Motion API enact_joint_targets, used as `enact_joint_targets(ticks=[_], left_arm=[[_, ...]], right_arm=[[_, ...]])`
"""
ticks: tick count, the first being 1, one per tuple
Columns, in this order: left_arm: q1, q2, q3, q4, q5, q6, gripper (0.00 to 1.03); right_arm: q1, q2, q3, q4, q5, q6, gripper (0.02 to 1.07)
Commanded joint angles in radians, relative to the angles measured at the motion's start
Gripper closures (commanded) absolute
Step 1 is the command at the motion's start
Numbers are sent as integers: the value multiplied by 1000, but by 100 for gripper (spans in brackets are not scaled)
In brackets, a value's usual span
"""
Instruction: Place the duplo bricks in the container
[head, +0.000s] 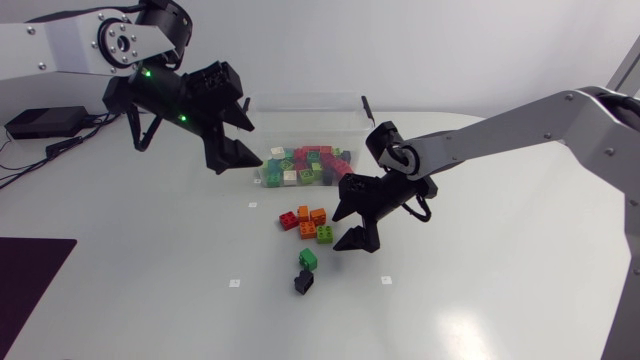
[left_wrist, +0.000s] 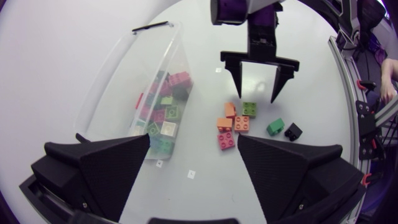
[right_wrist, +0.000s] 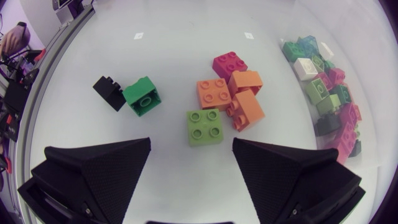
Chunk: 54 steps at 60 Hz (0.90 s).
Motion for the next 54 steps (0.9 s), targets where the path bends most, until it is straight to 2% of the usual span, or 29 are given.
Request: enact_joint_targets(ticks=[1,8,17,24,31,42,54], left_arm=[[5,-39,-54,-25,9,66,5],[8,-56,-112,-35,9,99,5],[13,-61,-166,-35,9,122,5],[11,-53,-201,-35,9,129,5],[7,-36,-232,-32,9,136,5],[-7,7,-265,-24,9,149,5],[-28,56,-305,37,9,131,5]], right_arm=[[-3,45,40,-26,-7,-41,12],[0,65,73,-57,-9,-56,16],[14,94,106,-69,-9,-56,17],[23,109,126,-81,-9,-56,29],[32,118,135,-94,-9,-59,32],[44,129,138,-109,-9,-64,50],[61,143,134,-112,-4,-61,73]])
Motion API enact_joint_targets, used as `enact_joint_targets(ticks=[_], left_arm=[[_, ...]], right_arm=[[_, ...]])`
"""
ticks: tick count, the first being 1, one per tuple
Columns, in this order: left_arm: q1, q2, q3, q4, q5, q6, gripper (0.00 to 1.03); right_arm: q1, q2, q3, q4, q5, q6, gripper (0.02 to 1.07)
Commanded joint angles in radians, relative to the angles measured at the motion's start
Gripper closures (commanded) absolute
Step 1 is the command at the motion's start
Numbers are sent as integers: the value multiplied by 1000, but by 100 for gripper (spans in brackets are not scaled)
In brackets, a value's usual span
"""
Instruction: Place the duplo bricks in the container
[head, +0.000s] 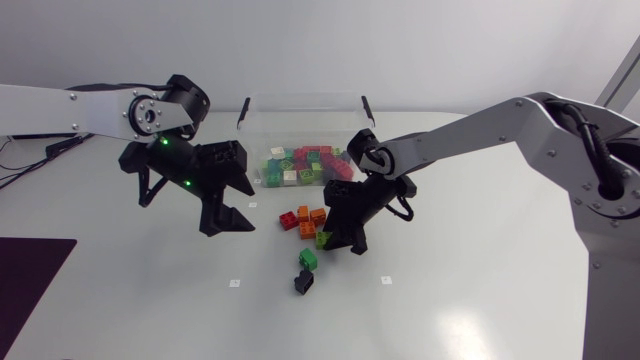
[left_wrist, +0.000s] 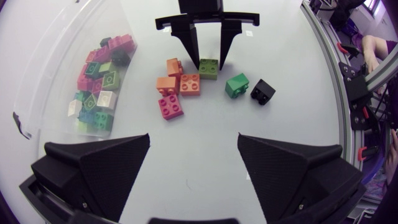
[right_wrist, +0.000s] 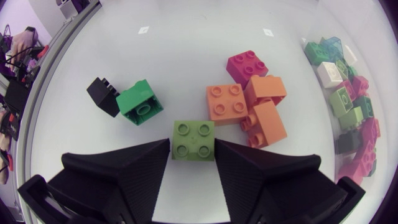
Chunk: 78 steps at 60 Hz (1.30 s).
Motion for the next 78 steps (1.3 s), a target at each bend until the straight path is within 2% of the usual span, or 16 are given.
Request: enact_joint_targets(ticks=[1,7,29,41,78], left_arm=[[-16,42,-49,26,6,13,5],[-31,69,-73,73,0,-12,5],[-68,120,-128,273,-87,-212,6],[-105,169,-135,326,-90,-304,6],[-73,261,-78,440,-92,-410,7]], right_arm=[[14,28,9,-13,-4,-31,75],[14,18,-2,-12,-3,-28,91],[-22,-134,-137,19,3,-14,91],[-53,-228,-209,45,3,6,91],[-151,-472,-270,13,-38,41,91]])
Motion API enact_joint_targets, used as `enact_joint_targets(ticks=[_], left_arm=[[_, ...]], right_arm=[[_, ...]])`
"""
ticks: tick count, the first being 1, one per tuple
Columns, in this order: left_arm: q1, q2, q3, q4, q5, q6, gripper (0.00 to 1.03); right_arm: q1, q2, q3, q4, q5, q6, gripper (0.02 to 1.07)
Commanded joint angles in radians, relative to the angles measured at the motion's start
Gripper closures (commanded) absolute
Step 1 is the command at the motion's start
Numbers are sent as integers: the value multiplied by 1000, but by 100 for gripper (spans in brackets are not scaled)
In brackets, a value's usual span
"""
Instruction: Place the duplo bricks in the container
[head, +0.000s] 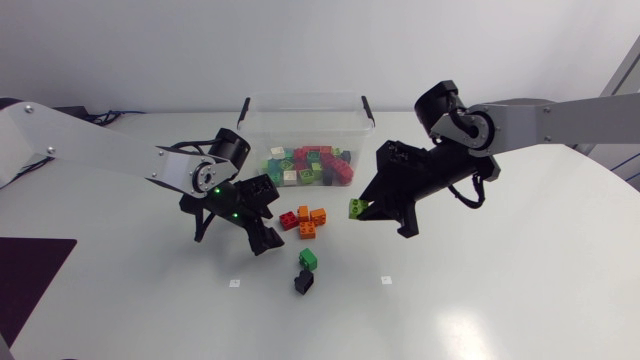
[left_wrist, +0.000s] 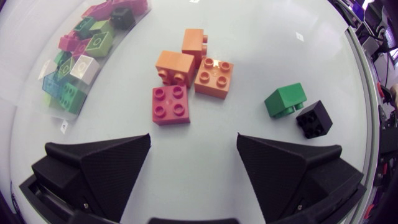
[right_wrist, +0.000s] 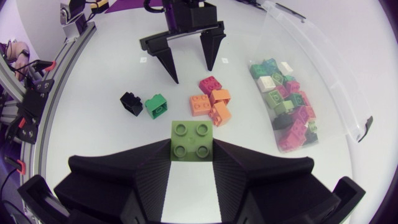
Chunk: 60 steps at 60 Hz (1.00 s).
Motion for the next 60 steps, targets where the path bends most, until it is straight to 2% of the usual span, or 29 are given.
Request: enact_joint_targets(ticks=[1,23,37,43,46,50,60], left_arm=[[17,34,34,18,-4,-35,7],[21,89,92,39,3,-46,7],[24,122,129,45,46,-32,7],[26,140,146,45,68,-31,11],[26,151,155,45,68,-29,15],[24,160,167,45,72,-29,27],[18,180,190,42,79,-32,49]], right_arm=[[-17,-43,-19,-15,-13,18,91],[-58,-106,45,-40,-49,61,91],[-75,-125,101,-32,-84,116,91],[-84,-126,122,-1,-95,159,91],[-84,-125,133,11,-96,179,91],[-84,-125,147,31,-98,204,91],[-84,-106,185,91,-98,276,91]])
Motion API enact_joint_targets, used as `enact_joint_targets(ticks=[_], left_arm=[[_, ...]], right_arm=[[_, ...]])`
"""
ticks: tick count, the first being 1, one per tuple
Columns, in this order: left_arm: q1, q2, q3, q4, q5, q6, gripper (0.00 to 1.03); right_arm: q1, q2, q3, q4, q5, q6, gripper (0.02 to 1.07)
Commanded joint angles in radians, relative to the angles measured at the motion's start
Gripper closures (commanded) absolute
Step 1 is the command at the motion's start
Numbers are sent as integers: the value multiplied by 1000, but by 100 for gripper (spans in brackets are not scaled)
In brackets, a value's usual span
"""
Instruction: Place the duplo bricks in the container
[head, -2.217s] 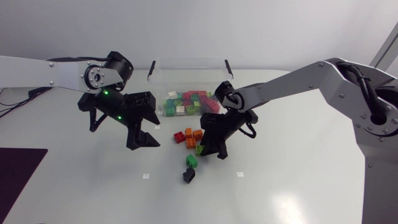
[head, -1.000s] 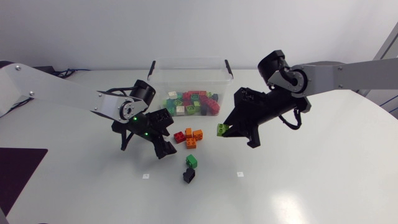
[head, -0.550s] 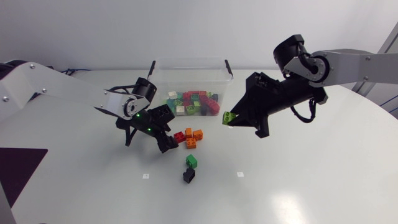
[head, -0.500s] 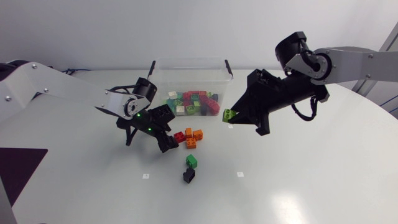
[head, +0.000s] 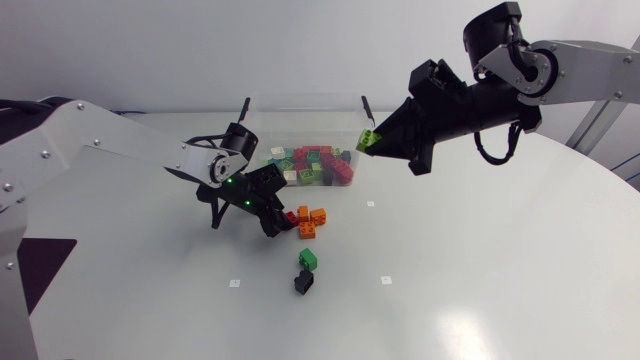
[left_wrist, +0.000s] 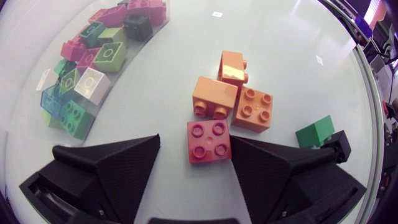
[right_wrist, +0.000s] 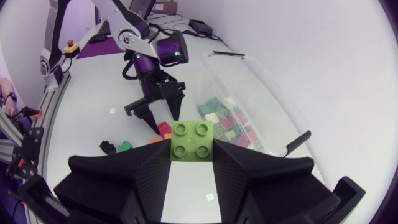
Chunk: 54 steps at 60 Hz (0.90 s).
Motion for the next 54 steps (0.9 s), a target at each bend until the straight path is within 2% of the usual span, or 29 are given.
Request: enact_joint_targets(ticks=[1,9,11,16,33,54], left_arm=[[1,35,33,5,18,-1,51],[1,39,43,4,30,-4,71],[1,41,45,2,30,-4,72],[1,39,45,-7,38,-1,73],[13,-28,42,-114,39,65,75],[38,-223,-7,-222,50,116,75]], right_arm=[[-3,9,41,38,-9,62,91],[-9,57,92,85,-5,117,91],[-14,67,103,107,-3,142,91],[-16,100,129,164,2,196,91],[-9,248,257,220,40,274,91],[35,445,474,217,117,314,91]])
